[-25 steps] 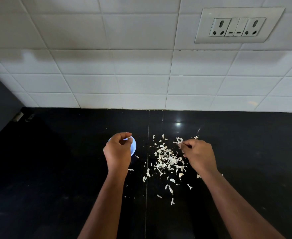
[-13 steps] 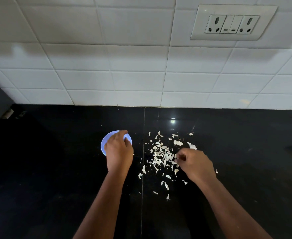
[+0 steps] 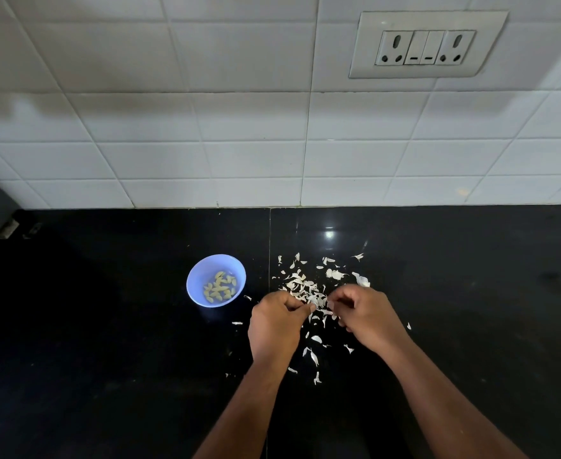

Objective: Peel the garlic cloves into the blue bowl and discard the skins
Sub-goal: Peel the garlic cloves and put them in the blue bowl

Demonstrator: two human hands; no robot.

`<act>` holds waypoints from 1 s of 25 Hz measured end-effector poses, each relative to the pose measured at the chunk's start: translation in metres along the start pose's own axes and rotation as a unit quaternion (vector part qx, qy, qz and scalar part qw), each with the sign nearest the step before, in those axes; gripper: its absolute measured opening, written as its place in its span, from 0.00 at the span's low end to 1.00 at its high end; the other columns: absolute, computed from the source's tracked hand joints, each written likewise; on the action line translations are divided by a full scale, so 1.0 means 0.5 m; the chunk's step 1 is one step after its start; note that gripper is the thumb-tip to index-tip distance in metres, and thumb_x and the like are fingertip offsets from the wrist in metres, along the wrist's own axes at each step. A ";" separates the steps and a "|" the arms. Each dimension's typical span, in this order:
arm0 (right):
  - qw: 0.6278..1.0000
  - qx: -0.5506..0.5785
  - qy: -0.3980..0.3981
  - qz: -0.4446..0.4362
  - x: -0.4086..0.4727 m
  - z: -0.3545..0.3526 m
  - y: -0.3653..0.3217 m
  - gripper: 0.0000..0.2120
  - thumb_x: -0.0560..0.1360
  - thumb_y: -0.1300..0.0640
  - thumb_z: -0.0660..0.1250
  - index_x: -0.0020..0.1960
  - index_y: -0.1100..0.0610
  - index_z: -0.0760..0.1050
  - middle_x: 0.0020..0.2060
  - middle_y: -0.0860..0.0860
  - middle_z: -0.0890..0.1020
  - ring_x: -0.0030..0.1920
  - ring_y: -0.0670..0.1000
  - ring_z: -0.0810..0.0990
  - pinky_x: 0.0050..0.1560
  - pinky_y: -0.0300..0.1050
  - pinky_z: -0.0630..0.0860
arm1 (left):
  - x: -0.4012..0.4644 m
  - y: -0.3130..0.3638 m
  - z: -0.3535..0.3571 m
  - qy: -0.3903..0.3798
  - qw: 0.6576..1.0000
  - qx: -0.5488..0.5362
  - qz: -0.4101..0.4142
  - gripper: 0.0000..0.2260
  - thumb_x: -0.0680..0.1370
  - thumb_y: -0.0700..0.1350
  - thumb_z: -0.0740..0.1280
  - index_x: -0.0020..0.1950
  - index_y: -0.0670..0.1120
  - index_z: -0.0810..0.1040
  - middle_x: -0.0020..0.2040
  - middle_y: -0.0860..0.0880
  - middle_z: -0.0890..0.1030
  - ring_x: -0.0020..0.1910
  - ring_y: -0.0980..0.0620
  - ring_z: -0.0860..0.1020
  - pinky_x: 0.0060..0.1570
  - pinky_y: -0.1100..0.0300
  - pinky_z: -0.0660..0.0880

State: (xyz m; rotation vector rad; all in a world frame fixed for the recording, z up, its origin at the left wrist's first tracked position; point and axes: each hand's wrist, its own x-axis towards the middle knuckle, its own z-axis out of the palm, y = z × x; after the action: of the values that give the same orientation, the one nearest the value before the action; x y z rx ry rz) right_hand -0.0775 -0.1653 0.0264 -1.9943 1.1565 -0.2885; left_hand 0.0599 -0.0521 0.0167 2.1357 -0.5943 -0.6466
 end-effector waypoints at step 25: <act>0.955 0.295 -0.022 0.035 0.099 0.037 -0.075 0.06 0.80 0.60 0.72 0.54 0.55 0.87 0.43 0.53 0.89 0.41 0.46 0.84 0.44 0.40 0.80 | 0.071 0.035 -0.005 -0.088 0.940 -0.317 -0.093 0.05 0.81 0.46 0.73 0.53 0.46 0.85 0.43 0.50 0.86 0.39 0.55 0.81 0.33 0.60 0.75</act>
State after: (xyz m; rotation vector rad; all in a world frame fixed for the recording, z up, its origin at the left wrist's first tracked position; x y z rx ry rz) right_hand -0.0164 -0.1859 0.0327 -1.4241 0.9650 -0.4875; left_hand 0.0851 -0.0821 0.0235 1.5424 -0.2251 -0.9878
